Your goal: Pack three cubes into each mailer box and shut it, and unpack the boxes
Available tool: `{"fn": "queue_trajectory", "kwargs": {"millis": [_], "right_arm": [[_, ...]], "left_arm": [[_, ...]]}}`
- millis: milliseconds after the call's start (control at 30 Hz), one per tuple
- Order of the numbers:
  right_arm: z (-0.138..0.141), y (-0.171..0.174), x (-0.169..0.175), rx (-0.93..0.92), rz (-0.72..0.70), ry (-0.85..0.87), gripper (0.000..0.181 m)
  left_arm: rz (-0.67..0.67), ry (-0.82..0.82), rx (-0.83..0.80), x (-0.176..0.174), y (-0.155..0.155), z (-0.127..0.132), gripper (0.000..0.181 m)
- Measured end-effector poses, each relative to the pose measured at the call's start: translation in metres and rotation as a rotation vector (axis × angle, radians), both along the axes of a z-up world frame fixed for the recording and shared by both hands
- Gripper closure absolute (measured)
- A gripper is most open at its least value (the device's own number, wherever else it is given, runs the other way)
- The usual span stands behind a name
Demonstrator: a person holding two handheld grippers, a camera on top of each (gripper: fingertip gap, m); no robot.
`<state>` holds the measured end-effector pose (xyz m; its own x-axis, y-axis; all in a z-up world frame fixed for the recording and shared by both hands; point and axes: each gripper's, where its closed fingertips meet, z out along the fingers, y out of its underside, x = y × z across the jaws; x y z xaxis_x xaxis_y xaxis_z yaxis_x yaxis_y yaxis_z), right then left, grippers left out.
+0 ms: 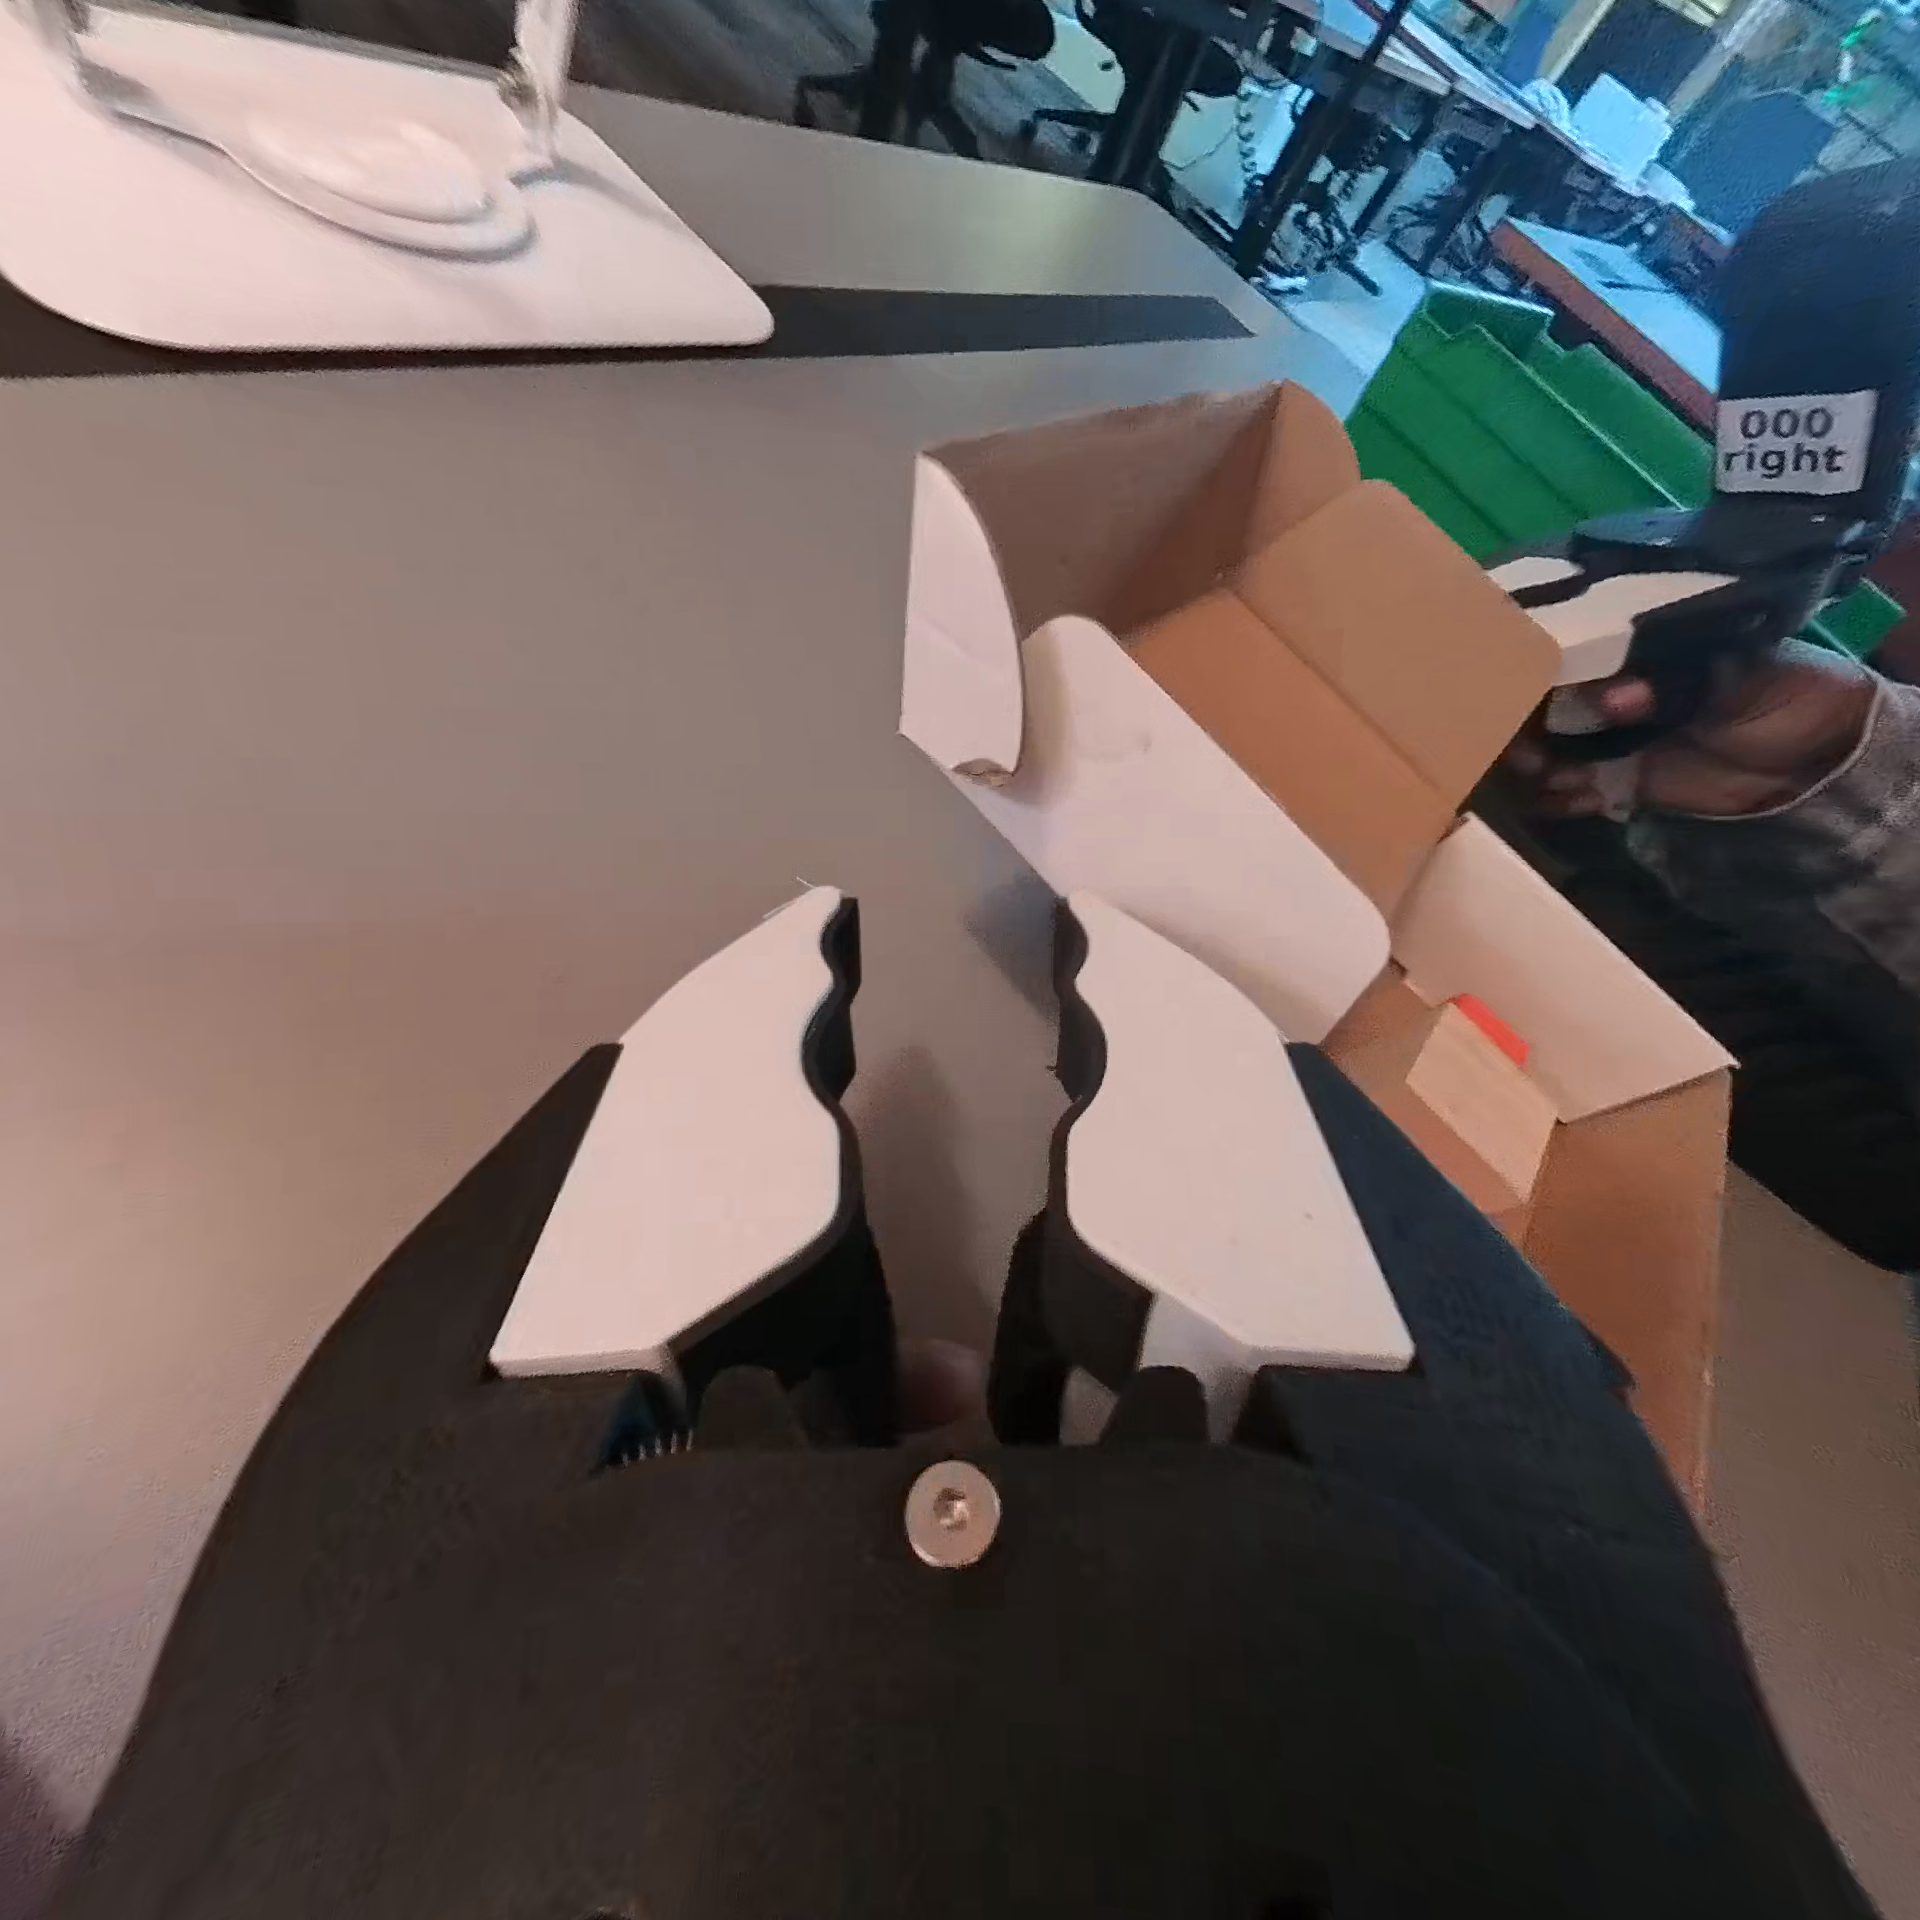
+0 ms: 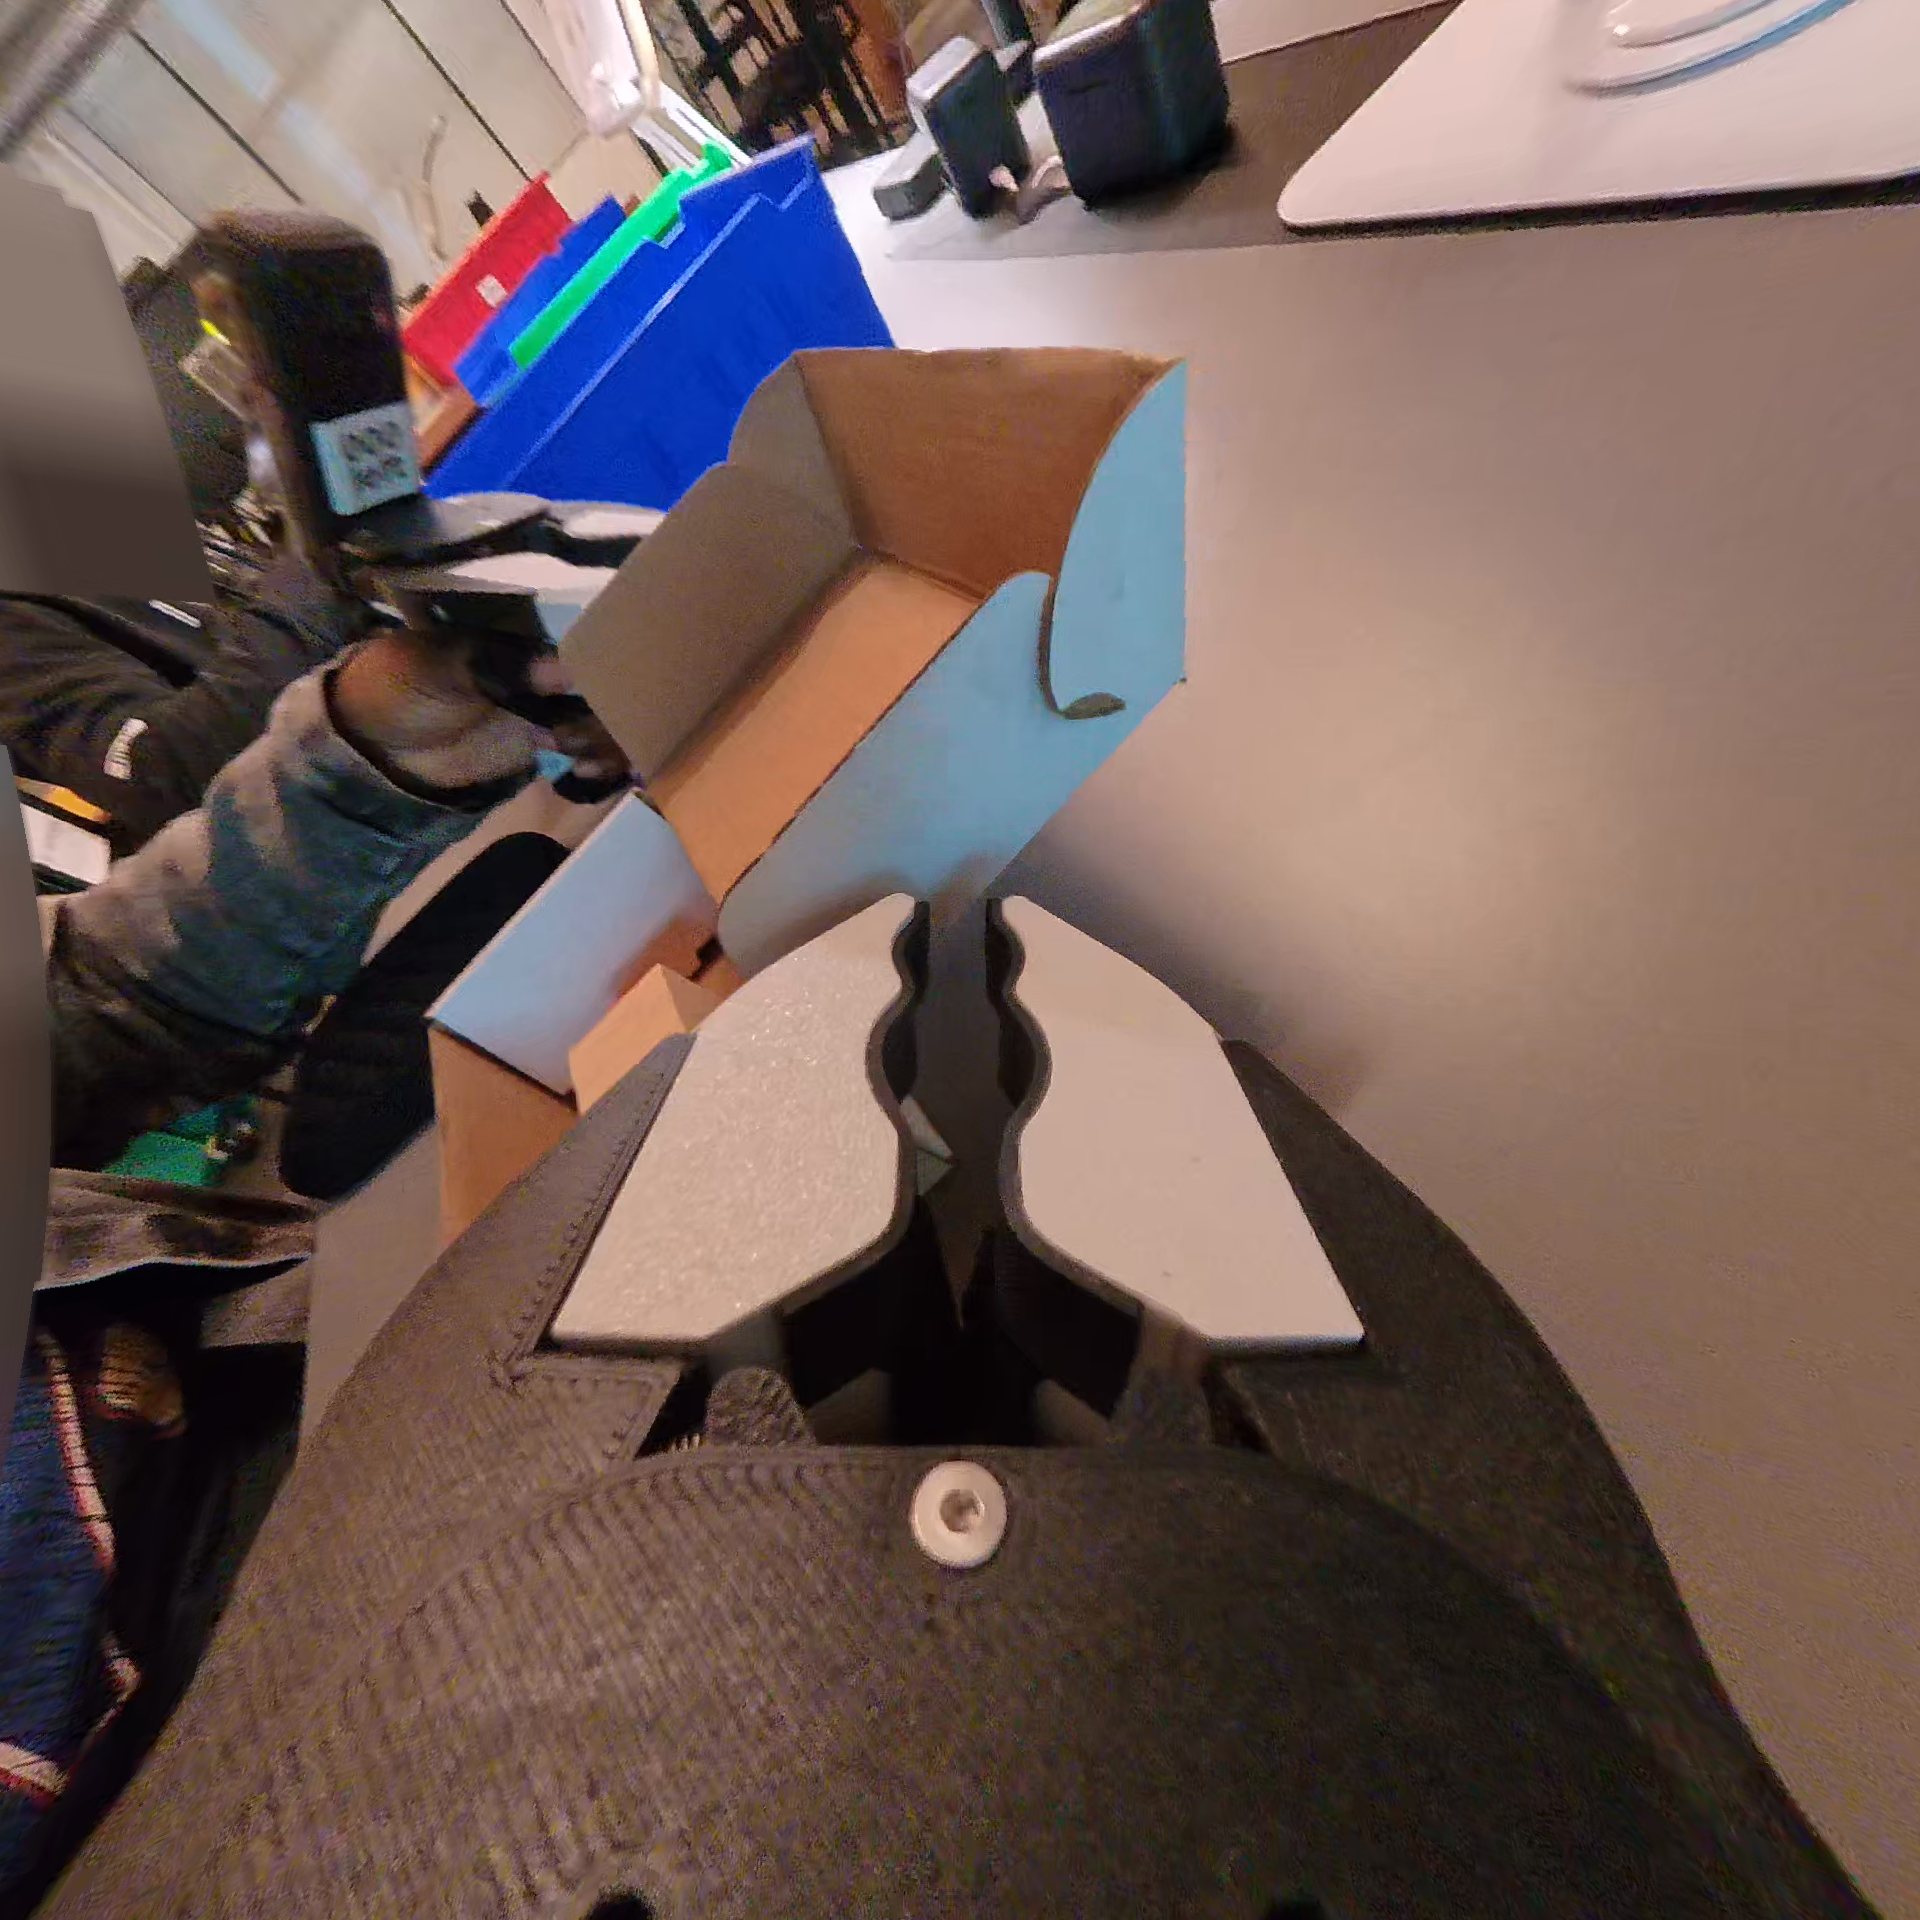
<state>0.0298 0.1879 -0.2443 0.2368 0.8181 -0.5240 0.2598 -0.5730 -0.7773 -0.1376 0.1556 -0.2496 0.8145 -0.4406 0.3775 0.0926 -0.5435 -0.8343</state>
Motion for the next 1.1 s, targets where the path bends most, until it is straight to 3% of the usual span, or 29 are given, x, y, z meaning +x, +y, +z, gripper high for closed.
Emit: {"fn": "queue_trajectory", "kwargs": {"millis": [433,667,867,1100], "right_arm": [[0.023,-0.019,0.000,0.123,0.065,0.052,0.179],[0.030,-0.041,0.007,0.336,0.115,0.061,0.180],[0.024,-0.059,0.013,0.547,0.129,-0.021,0.180],[0.002,-0.073,0.020,0.680,0.150,-0.183,0.179]], "left_arm": [[-0.091,0.087,0.192,0.025,-0.014,0.032,0.160],[-0.173,0.167,0.361,0.039,-0.041,0.050,0.157],[-0.234,0.286,0.438,0.051,-0.069,0.043,0.155],[-0.305,0.483,0.412,0.054,-0.092,0.017,0.149]]}}
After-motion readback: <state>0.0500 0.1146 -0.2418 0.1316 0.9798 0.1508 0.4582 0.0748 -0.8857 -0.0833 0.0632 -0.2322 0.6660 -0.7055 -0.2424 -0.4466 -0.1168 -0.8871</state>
